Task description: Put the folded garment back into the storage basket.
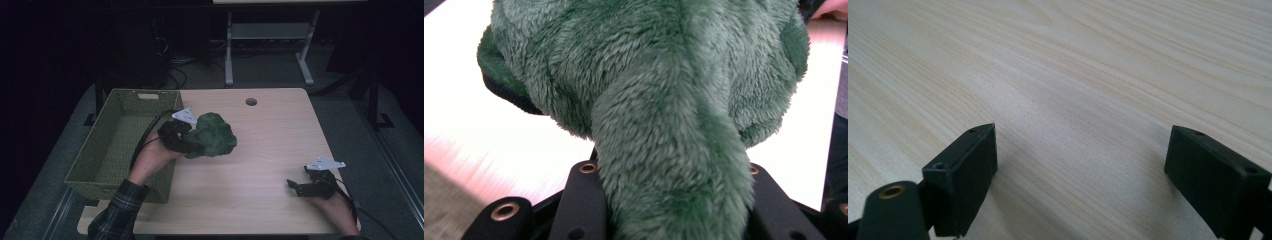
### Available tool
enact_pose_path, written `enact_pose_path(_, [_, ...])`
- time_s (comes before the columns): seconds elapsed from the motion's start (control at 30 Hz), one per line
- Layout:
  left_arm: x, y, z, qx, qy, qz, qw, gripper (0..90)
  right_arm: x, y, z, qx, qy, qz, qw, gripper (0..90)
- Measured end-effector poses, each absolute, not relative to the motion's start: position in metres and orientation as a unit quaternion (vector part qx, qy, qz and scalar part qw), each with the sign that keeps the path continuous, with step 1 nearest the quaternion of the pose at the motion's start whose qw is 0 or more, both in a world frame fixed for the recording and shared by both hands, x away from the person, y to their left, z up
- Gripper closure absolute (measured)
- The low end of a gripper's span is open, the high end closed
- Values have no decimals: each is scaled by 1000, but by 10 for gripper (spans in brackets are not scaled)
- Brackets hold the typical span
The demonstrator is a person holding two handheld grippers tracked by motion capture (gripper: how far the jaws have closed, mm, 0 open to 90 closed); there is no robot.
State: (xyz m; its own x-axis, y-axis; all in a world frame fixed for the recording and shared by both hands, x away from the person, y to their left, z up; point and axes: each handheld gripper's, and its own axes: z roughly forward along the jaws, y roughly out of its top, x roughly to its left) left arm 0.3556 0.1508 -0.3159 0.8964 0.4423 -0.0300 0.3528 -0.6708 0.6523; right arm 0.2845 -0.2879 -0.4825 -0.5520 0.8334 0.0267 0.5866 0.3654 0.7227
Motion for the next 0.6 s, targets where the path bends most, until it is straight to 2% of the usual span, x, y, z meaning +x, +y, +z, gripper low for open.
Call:
enact_pose_path(0.33, [357,196,-307,895,264,93,348,651,284,-288,-482,440,808,352,175,132])
enact_pose_path(0.6, [357,248,-307,872,318,120,352,651,284,-288,-482,440,808,352,175,132])
